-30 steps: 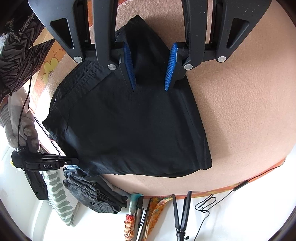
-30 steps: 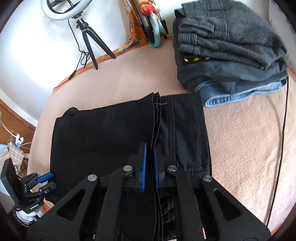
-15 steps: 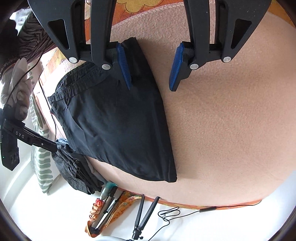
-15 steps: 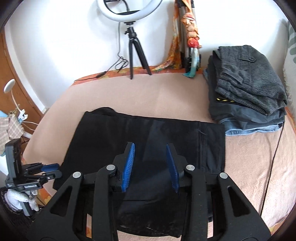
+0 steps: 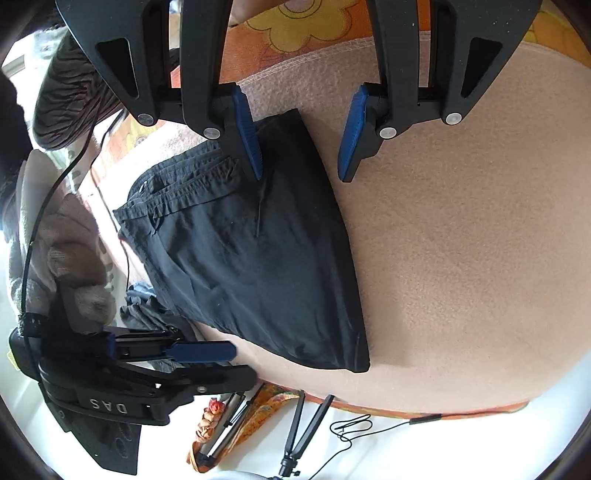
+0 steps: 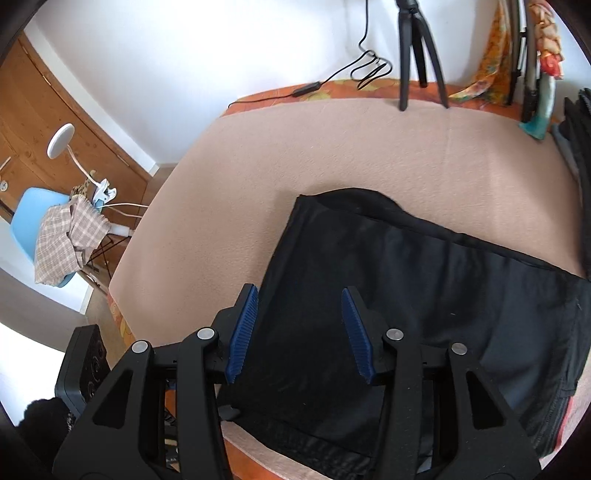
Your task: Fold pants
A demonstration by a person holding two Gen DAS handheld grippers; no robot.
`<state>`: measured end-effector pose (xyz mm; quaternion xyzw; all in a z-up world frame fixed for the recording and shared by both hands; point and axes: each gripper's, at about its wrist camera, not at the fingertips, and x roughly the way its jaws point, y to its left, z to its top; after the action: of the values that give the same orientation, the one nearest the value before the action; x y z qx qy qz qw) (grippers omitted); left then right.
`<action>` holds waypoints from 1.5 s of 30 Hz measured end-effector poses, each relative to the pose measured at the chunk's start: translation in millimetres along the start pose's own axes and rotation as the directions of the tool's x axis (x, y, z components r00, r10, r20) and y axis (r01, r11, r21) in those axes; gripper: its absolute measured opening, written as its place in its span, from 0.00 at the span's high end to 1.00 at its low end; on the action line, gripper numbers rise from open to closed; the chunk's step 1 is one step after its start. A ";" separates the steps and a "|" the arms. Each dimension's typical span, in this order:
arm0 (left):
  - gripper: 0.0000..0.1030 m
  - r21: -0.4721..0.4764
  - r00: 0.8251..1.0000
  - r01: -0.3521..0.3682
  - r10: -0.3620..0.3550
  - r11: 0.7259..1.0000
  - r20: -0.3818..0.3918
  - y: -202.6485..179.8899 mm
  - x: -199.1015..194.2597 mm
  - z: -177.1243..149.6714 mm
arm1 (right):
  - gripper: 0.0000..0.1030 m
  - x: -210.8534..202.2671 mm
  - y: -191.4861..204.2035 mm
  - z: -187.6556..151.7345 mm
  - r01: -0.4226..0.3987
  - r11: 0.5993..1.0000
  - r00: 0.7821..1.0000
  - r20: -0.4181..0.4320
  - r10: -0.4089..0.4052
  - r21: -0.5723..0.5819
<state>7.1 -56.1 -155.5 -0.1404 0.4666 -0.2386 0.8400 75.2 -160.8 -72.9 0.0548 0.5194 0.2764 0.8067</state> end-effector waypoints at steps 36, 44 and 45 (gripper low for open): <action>0.58 -0.042 0.991 0.121 -0.118 0.992 0.070 -27.5 -0.8 13.1 | 0.90 126.0 57.0 28.8 0.268 0.949 0.922 -0.241 -0.302 -0.166; 0.58 -0.165 0.991 0.134 -0.131 0.977 0.033 -14.1 18.9 19.3 | 0.94 99.6 42.1 23.2 0.187 0.980 0.961 -0.193 -0.195 -0.062; 0.58 -0.151 0.990 0.138 -0.135 0.979 0.029 -17.0 20.6 19.2 | 0.94 95.6 40.7 23.2 0.175 0.983 0.966 -0.186 -0.181 -0.047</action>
<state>28.2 -81.2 -152.4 -0.2381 0.4650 -0.2581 0.8127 109.0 -73.8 -124.3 -0.0306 0.5924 0.2145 0.7759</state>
